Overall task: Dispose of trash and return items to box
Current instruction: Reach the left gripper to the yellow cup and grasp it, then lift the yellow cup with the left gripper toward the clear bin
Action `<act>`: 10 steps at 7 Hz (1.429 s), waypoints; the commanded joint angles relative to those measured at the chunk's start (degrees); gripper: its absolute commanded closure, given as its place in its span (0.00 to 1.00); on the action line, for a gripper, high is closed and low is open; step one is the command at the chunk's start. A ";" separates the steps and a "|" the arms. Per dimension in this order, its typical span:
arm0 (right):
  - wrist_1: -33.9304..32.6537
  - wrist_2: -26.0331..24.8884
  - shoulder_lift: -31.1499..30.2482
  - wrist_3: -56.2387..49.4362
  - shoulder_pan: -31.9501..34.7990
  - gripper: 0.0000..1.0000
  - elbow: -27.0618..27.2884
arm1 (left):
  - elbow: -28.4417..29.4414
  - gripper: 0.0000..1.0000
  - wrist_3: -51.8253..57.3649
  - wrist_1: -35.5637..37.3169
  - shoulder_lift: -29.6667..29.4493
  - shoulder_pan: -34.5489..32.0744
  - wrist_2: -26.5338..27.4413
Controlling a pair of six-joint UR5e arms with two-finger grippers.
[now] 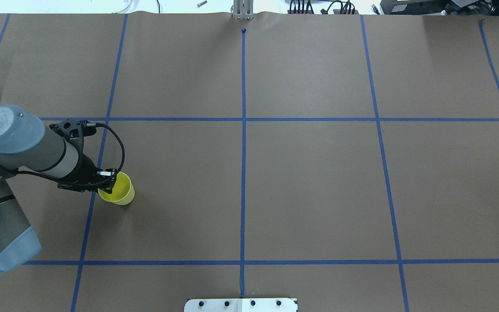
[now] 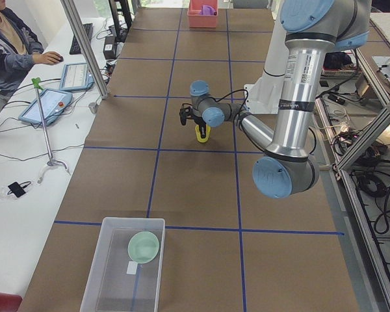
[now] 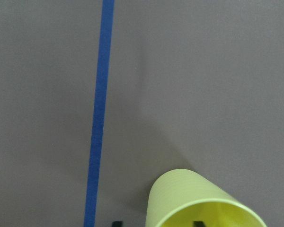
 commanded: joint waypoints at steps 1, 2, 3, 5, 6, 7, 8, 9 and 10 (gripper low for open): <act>0.07 0.00 0.00 0.00 0.03 0.00 0.09 | -1.49 1.00 0.65 0.34 -0.57 -4.89 -5.51; 0.07 0.00 0.00 0.00 0.03 0.00 0.52 | -1.15 1.00 7.27 0.78 0.30 -14.94 -15.48; 0.07 1.04 0.00 0.09 -0.06 0.00 1.05 | -0.54 1.00 18.74 1.65 3.71 -23.57 -19.32; 0.07 4.30 0.09 8.37 -1.80 0.00 5.24 | 11.25 1.00 53.82 4.55 6.82 -40.34 -19.01; -0.10 4.57 0.00 13.22 -3.47 0.00 9.71 | 21.86 1.00 67.93 5.78 2.99 -46.27 -18.75; -0.10 4.66 -1.22 19.36 -6.53 0.00 14.54 | 32.67 1.00 78.17 5.79 -2.71 -51.99 -17.44; -0.19 4.83 -2.10 24.21 -9.61 0.00 18.16 | 42.87 1.00 86.01 5.44 -7.90 -55.44 -15.95; -0.19 5.62 -2.11 28.52 -12.08 0.00 20.37 | 53.76 1.00 92.53 4.31 -13.17 -57.91 -13.50; -0.19 5.80 -2.11 30.91 -14.02 0.00 22.13 | 61.53 1.00 93.38 -0.40 -15.75 -58.63 -11.47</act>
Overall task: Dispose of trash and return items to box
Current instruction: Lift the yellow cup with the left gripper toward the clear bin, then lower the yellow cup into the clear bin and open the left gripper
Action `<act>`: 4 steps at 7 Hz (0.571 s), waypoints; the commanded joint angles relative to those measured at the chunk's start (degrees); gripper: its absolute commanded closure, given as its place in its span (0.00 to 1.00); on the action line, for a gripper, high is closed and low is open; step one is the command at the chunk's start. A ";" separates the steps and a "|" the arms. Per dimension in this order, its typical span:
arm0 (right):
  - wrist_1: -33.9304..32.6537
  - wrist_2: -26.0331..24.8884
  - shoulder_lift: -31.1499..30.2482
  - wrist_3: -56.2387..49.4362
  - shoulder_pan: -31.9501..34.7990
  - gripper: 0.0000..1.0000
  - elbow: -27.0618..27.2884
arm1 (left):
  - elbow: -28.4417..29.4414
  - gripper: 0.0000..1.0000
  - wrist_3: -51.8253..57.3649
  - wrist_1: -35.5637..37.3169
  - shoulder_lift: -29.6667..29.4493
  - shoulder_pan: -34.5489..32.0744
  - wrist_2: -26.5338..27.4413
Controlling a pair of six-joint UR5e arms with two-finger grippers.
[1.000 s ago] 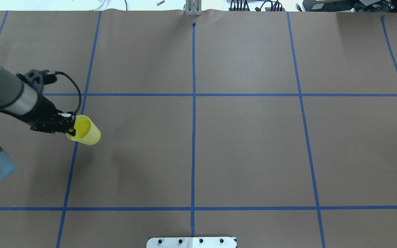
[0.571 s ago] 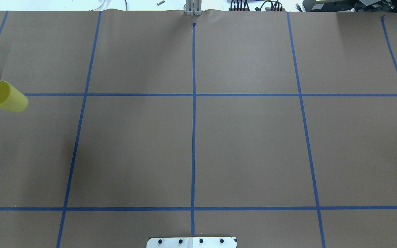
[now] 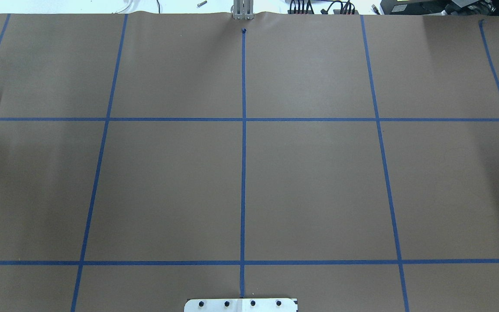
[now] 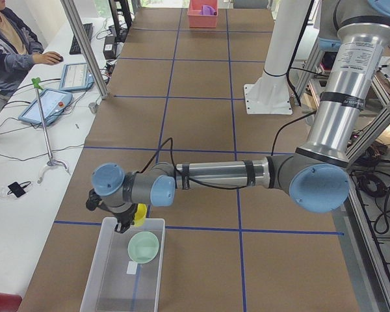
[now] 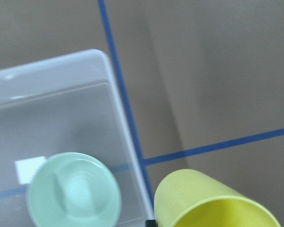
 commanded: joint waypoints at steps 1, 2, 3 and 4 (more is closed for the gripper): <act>0.07 0.86 -0.15 6.98 -5.14 0.00 3.60 | 21.04 1.00 4.00 -13.55 -5.44 -2.06 4.90; 0.07 0.86 -0.15 8.75 -6.12 0.00 4.05 | 27.15 1.00 3.82 -17.12 -6.85 -2.15 4.92; 0.07 0.86 -0.15 8.77 -6.21 0.00 4.05 | 28.60 1.00 3.21 -17.33 -6.95 -2.23 4.75; 0.07 0.86 -0.24 8.77 -6.30 0.00 4.05 | 30.01 1.00 2.77 -17.33 -6.77 -2.32 2.57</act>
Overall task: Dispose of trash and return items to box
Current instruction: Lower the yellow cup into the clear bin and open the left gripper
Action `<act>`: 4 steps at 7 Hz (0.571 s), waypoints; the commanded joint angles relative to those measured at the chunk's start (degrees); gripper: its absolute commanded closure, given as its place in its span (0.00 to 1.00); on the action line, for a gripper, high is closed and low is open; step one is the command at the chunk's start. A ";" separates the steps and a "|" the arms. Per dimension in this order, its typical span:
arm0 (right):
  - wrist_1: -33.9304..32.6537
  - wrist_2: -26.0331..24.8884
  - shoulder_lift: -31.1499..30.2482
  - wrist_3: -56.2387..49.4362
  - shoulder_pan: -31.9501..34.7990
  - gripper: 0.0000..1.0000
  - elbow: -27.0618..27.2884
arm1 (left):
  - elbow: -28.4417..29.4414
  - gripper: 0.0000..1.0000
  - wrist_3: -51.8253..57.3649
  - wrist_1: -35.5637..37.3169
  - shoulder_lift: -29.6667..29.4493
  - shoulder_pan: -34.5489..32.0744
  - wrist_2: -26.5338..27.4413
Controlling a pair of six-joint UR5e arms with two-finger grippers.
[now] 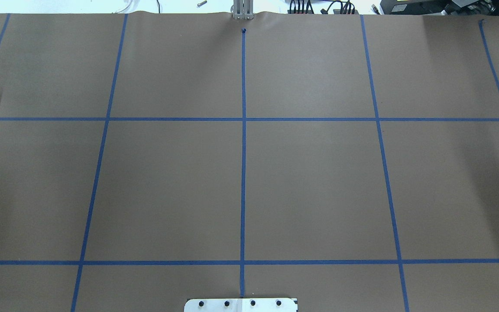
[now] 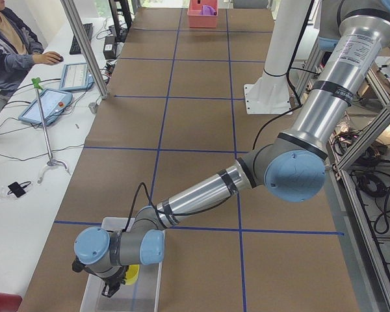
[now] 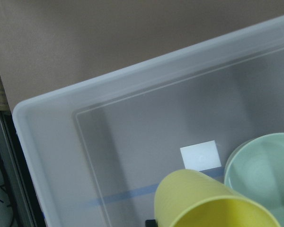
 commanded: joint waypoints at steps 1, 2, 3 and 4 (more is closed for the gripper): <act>0.00 0.11 -0.06 0.32 -0.30 0.00 0.19 | 4.63 1.00 -1.20 -1.21 -0.19 -0.04 -3.59; 0.00 0.11 -0.06 0.32 -0.39 0.00 0.28 | 5.00 1.00 -2.34 -1.82 -0.02 0.05 -3.61; 0.00 0.11 -0.06 0.32 -0.47 0.00 0.28 | 5.87 1.00 -2.61 -2.52 0.07 0.14 -3.70; 0.00 0.37 -0.06 0.32 -0.47 0.00 0.37 | 7.45 1.00 -5.05 -5.31 0.07 0.49 -3.70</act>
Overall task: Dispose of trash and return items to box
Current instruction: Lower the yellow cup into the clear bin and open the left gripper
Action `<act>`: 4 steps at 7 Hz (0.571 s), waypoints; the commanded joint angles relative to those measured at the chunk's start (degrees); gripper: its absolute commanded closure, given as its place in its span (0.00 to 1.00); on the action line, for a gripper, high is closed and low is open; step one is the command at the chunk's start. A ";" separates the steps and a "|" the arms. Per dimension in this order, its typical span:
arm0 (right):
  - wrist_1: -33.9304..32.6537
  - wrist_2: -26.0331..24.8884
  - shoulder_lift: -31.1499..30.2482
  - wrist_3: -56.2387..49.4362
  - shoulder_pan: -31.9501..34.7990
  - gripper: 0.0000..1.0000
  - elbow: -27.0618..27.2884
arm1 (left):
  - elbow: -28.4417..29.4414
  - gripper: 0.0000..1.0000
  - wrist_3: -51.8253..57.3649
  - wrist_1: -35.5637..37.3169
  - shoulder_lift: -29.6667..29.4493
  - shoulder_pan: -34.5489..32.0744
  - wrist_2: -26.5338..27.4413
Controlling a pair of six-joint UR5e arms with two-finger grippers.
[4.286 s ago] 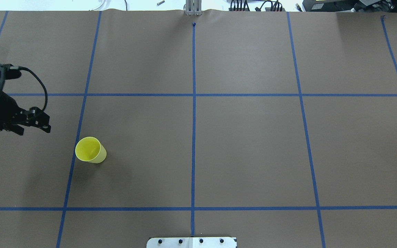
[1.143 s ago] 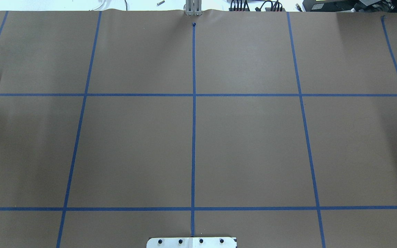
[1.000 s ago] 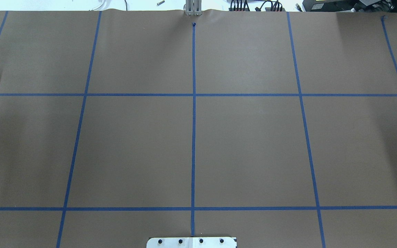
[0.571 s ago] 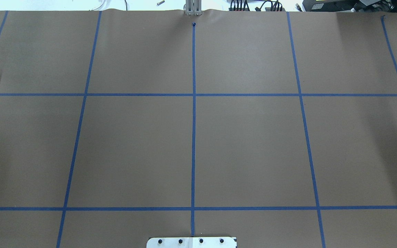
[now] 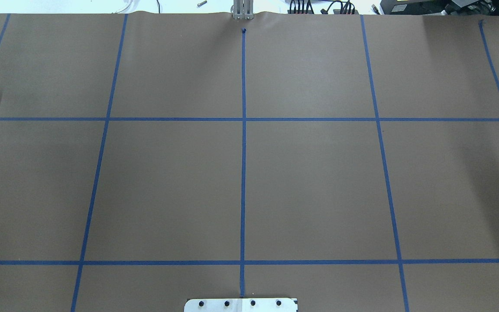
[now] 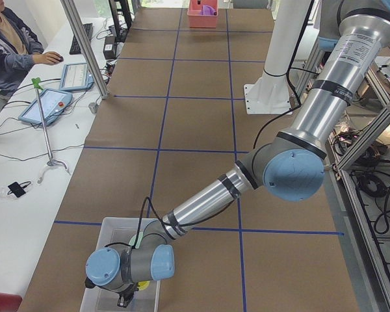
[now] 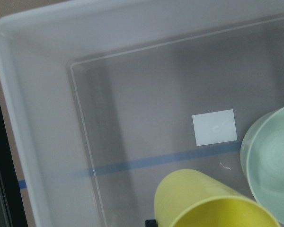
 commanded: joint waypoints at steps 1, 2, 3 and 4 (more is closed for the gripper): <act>0.00 0.47 -0.26 0.00 -0.05 0.00 0.34 | 3.65 1.00 -3.73 -5.28 0.05 1.09 -0.04; 0.00 0.47 -0.79 0.00 -0.05 0.00 0.86 | 4.37 1.00 -3.83 -6.09 0.05 1.19 -0.04; -0.09 0.47 -0.79 0.00 -0.05 0.00 0.87 | 4.38 0.92 -3.83 -6.19 -0.04 1.19 -0.04; -0.09 0.47 -0.97 0.00 -0.05 0.00 0.87 | 4.29 0.45 -3.92 -6.10 -0.30 1.54 -0.04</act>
